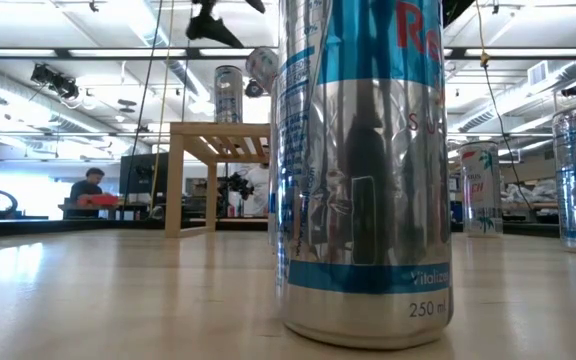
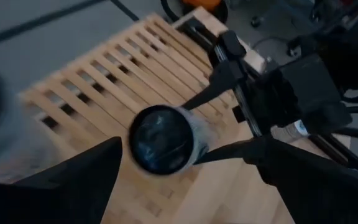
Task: Place canned beverage on shelf
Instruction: Put the white-pink soda can on the shelf aligned with the other white-pink soda can
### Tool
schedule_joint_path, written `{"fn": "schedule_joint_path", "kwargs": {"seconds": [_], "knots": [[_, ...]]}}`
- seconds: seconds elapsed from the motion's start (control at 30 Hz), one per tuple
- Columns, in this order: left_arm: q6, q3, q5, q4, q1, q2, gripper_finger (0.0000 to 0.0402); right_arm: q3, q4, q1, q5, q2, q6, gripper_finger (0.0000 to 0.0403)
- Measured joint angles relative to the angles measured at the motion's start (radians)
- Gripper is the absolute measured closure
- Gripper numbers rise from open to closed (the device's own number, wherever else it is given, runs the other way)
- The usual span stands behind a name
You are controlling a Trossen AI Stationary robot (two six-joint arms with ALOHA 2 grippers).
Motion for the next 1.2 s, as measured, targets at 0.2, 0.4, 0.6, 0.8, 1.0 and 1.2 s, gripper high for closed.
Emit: {"fn": "schedule_joint_path", "kwargs": {"seconds": [0.2,0.4,0.6,0.8,1.0,1.2], "knots": [[0.057,0.000,0.014,-0.001,0.035,-0.076,0.0008,0.002,0.084,-0.042,-0.096,0.003,0.008,0.0155],[0.096,0.000,0.053,-0.008,0.012,-0.124,0.0008,0.002,0.213,-0.094,-0.139,0.014,0.024,0.0155],[0.128,0.000,0.072,-0.034,-0.021,-0.158,0.0008,0.001,0.357,-0.153,-0.295,0.077,0.039,0.0155],[0.130,0.001,0.073,-0.060,-0.042,-0.173,0.0008,0.002,0.550,-0.202,-0.456,0.170,0.073,0.0155],[0.130,0.001,0.073,-0.105,-0.048,-0.171,0.0008,-0.001,0.663,-0.244,-0.518,0.230,0.113,0.0155],[0.130,0.001,0.072,-0.103,-0.048,-0.170,0.0008,-0.031,0.774,-0.283,-0.553,0.249,0.115,0.0155]]}}
